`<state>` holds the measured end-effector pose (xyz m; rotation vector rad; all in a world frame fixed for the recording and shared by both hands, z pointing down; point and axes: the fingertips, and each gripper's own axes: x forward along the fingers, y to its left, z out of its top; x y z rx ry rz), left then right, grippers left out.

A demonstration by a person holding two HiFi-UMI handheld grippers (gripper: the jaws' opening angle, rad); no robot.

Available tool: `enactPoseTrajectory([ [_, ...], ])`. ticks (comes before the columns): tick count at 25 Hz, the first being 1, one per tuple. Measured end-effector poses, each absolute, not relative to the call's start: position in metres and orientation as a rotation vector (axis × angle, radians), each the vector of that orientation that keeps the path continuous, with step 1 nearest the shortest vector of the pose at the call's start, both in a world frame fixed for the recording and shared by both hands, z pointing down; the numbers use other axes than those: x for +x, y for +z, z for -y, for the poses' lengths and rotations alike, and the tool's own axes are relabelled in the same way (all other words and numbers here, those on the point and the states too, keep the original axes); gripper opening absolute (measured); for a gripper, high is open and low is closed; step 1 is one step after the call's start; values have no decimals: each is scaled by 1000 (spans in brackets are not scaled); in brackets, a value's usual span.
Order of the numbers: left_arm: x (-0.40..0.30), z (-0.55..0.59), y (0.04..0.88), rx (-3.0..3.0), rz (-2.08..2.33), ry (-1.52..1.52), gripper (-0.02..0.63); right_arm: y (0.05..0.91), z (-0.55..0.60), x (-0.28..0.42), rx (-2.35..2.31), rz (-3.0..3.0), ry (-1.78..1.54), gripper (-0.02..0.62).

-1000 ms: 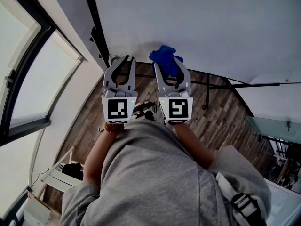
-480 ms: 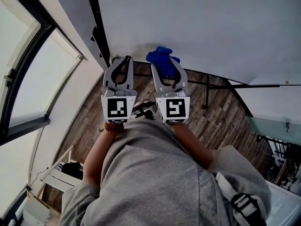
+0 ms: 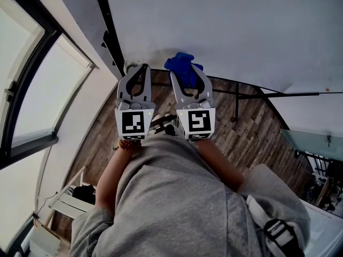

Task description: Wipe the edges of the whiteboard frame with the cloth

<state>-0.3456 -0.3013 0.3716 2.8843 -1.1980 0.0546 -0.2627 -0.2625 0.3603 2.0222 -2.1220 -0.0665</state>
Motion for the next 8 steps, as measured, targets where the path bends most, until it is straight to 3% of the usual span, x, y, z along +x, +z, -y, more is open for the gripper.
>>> enactPoseTrajectory([
  [8, -350, 299, 377, 2870, 1217, 62, 12, 364, 261, -265, 2002, 2128, -61, 190],
])
